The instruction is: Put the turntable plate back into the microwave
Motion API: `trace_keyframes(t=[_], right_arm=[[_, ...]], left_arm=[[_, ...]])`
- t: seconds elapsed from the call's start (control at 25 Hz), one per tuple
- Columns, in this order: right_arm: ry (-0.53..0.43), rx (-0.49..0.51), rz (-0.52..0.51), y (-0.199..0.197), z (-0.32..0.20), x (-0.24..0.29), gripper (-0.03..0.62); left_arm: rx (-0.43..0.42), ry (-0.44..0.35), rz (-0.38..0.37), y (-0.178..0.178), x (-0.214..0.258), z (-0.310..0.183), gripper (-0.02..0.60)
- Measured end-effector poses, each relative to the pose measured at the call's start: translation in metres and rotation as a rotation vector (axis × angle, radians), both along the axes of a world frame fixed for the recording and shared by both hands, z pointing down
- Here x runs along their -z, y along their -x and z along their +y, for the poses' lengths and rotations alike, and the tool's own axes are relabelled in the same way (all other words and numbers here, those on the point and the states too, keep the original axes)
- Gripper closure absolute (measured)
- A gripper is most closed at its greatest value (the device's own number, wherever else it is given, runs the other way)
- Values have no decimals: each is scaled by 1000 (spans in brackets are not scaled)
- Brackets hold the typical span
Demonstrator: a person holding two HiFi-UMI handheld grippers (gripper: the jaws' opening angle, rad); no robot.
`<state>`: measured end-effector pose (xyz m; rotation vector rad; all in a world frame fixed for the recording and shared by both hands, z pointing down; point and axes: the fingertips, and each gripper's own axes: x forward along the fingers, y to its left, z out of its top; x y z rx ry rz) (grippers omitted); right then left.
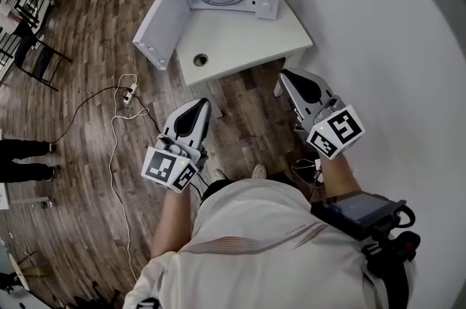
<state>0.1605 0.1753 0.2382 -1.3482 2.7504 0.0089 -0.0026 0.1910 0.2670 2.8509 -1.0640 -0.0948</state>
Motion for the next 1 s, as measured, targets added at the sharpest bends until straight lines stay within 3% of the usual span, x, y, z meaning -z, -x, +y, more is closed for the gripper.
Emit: trace_keyframes(t=[0.32, 1.0], right_arm=[[-17, -8, 10, 36, 1, 15, 589], [-21, -46, 37, 60, -7, 17, 589]], left_arm=[[-8, -20, 5, 33, 16, -8, 571], [-48, -21, 27, 55, 14, -19, 571]])
